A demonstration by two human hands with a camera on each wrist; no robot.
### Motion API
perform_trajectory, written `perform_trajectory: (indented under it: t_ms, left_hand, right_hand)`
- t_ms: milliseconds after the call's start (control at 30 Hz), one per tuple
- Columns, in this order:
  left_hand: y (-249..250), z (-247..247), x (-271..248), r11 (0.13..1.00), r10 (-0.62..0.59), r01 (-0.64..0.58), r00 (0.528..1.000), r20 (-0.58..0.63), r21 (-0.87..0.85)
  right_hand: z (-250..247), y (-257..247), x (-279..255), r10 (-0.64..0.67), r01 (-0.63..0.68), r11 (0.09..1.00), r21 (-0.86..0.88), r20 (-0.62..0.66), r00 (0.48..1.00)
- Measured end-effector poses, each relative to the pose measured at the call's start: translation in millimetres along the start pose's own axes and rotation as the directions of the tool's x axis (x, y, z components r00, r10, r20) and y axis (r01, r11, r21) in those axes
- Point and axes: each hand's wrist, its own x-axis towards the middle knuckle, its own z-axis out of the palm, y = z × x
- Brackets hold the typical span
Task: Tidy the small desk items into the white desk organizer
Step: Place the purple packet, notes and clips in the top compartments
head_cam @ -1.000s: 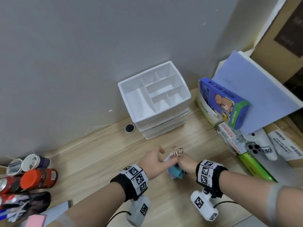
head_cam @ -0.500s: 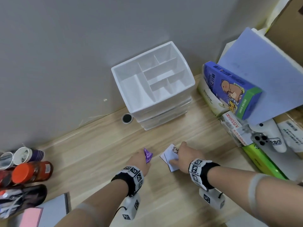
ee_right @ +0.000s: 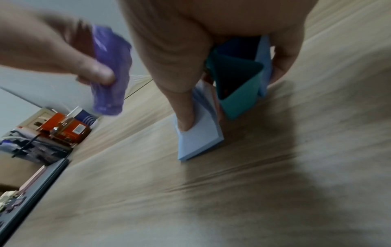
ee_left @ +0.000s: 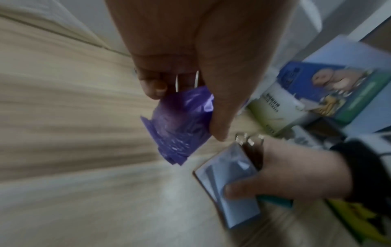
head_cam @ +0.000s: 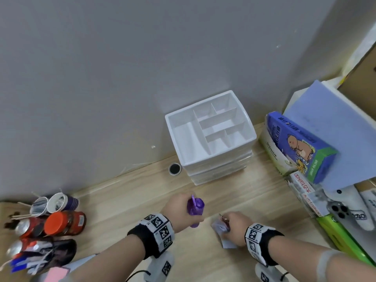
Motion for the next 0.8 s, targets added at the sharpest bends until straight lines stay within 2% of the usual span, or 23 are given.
perform_trajectory:
  t_ms: [133,233,333,433,533,633,700,800]
  left_hand:
    - [54.8,-54.9,-10.5,0.982,0.183,-0.186,0.977,-0.109,-0.019]
    - [85.2,-95.6,-5.6,0.966,0.254,-0.258,0.948,-0.191,0.005]
    - [106.3,-132.2,8.2,0.963,0.260,-0.268,0.929,-0.263,0.005]
    - [122.2,-158.4,23.0,0.969,0.233,-0.246,0.913,-0.334,0.002]
    - [136.5,-172.8,43.5,0.975,0.196,-0.220,0.890,-0.412,-0.011]
    - [150.9,-178.2,68.9,0.977,0.200,-0.213,0.845,-0.497,0.030]
    - [157.2,-177.3,87.8,0.975,0.217,-0.213,0.833,-0.509,0.067]
    - [159.5,-170.9,109.6,0.975,0.221,-0.197,0.841,-0.495,0.102]
  right_hand:
    - [-28.7,3.3,-19.7,-0.119,0.117,0.969,0.217,-0.005,0.993]
    - [-58.7,-1.4,-35.3,-0.182,0.173,0.930,0.325,-0.004,0.983]
    - [-103.7,-15.4,-60.1,-0.241,0.275,0.870,0.409,-0.134,0.961]
    - [-161.9,-44.8,-87.4,-0.281,0.412,0.787,0.459,-0.328,0.902]
    - [-212.0,-71.5,-97.3,-0.230,0.489,0.725,0.485,-0.498,0.836]
    - [-235.6,-81.1,-94.7,-0.168,0.513,0.694,0.504,-0.580,0.797]
    - [-237.2,-80.3,-87.7,-0.142,0.496,0.708,0.502,-0.587,0.797]
    - [-235.5,-76.6,-71.1,-0.092,0.435,0.765,0.475,-0.588,0.804]
